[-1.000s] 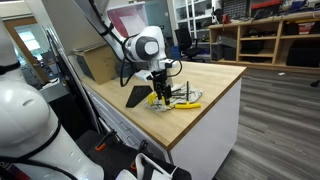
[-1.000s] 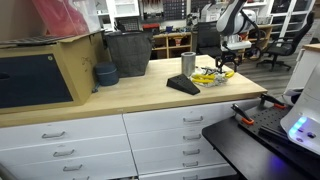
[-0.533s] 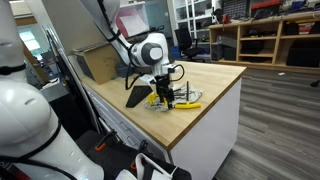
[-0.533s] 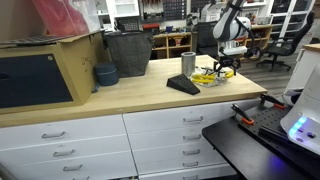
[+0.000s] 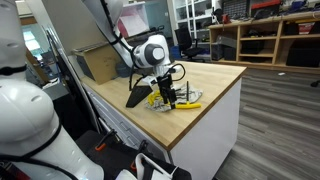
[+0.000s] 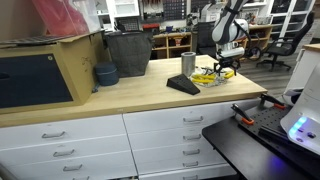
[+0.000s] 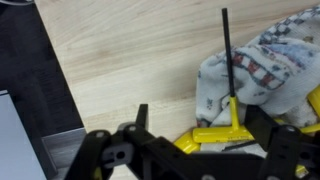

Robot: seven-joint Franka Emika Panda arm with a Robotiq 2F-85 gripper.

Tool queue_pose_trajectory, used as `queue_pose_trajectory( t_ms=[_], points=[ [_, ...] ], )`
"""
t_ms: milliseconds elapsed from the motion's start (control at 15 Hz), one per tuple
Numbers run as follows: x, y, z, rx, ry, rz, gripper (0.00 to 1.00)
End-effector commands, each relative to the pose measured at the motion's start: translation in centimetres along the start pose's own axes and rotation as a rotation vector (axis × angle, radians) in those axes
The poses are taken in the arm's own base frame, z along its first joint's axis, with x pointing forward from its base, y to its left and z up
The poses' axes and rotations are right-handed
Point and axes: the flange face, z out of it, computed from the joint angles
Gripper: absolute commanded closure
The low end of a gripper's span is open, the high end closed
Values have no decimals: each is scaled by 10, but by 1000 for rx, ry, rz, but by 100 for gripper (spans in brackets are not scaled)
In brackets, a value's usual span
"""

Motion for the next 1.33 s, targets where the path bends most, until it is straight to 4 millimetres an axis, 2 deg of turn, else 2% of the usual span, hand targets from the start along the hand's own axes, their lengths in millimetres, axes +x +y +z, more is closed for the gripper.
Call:
queue_pose_trajectory(
  t_ms=[0,333,800,867,933,1000,1267],
  points=[
    [1,9,-6,-62,2,43,2],
    [-2,22,-5,-85,-23,41,2],
    [-8,15,7,-71,-22,39,2],
    [-9,15,9,-71,-21,38,25],
    [-9,15,11,-70,-22,40,27],
    [-10,16,13,-67,-24,44,33],
    [-11,20,16,-58,-24,47,65]
  ],
)
